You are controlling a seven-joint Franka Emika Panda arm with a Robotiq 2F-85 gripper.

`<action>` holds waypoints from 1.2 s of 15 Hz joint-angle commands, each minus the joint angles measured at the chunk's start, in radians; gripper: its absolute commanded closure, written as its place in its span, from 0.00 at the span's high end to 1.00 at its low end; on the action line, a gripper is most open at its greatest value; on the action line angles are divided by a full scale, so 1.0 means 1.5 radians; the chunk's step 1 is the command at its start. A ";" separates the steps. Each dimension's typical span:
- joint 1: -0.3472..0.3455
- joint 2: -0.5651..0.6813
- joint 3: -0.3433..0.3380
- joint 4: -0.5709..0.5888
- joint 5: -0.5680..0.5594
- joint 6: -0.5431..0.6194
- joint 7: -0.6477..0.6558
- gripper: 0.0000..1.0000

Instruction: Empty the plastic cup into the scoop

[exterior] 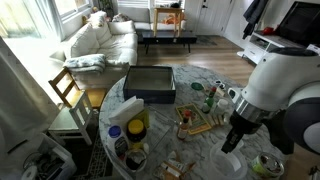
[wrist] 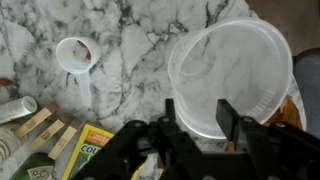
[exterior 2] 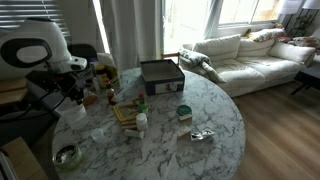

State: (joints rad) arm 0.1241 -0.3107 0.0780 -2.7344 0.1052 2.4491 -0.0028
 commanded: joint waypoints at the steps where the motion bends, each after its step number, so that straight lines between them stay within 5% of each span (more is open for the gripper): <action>1: 0.002 -0.072 -0.007 -0.018 0.003 -0.035 -0.014 0.81; 4: 0.001 -0.106 -0.012 -0.006 -0.004 -0.102 -0.026 0.99; 11: 0.007 -0.174 -0.041 0.033 0.007 -0.251 -0.102 1.00; 18: -0.008 -0.233 -0.019 0.075 -0.021 -0.311 -0.070 1.00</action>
State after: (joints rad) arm 0.1240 -0.6119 0.0293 -2.6330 0.1033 2.0137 -0.1401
